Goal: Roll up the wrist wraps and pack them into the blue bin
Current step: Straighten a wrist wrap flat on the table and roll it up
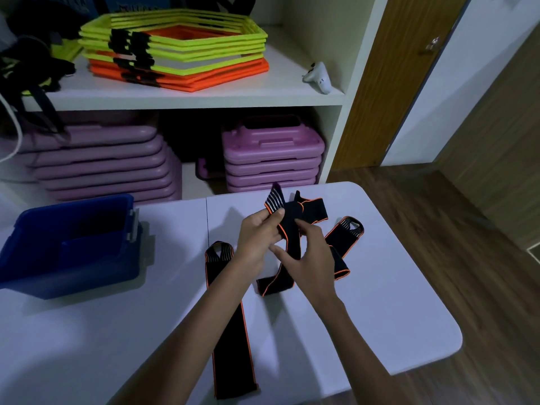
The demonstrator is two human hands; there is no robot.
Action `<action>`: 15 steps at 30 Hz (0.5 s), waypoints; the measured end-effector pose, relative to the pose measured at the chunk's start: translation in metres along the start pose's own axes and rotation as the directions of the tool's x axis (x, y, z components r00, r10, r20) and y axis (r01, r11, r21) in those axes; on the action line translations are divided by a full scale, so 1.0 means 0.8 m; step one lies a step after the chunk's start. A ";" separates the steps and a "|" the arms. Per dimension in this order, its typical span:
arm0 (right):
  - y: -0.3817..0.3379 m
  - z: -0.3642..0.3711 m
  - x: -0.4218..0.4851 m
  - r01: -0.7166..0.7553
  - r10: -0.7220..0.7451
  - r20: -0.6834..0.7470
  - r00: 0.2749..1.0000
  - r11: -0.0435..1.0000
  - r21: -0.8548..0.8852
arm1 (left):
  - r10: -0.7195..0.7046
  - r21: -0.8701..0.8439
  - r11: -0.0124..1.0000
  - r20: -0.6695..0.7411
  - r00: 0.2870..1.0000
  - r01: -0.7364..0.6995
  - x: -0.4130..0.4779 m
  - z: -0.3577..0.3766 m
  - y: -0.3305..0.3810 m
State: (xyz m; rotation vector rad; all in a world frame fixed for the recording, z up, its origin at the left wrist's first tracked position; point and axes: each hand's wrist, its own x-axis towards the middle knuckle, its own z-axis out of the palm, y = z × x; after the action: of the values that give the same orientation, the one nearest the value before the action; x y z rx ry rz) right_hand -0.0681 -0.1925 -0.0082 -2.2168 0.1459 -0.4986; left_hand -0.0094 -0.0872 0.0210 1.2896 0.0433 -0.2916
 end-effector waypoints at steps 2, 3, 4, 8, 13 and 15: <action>-0.009 0.004 0.006 -0.004 0.005 -0.049 0.999 1.000 0.020 | 0.006 0.002 1.000 0.035 0.999 -0.006 0.000 -0.007 0.016; -0.012 0.005 0.008 -0.001 0.003 -0.069 0.998 1.000 0.028 | 0.005 0.016 1.000 0.055 0.998 -0.006 0.000 -0.013 0.024; -0.014 0.005 0.010 0.009 -0.006 -0.087 0.996 0.999 0.038 | 0.011 0.043 0.999 0.078 0.997 -0.014 0.000 -0.019 0.030; -0.024 0.006 0.013 0.113 -0.094 -0.155 0.983 0.986 0.119 | 0.029 0.086 0.995 0.181 0.983 -0.045 -0.008 -0.040 0.042; -0.036 0.004 0.017 0.086 -0.050 -0.160 0.986 0.970 0.226 | 0.082 0.076 0.992 0.215 0.973 -0.101 -0.024 -0.055 0.036; -0.043 -0.002 0.020 0.024 0.017 -0.141 0.990 0.958 0.286 | 0.125 0.100 0.985 0.128 0.984 -0.138 -0.026 -0.058 0.029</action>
State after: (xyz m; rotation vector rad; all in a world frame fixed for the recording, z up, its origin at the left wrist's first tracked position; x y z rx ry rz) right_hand -0.0564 -0.1759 0.0235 -1.8980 0.1353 -0.6386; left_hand -0.0180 -0.0337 0.0335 1.3736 -0.1631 -0.2613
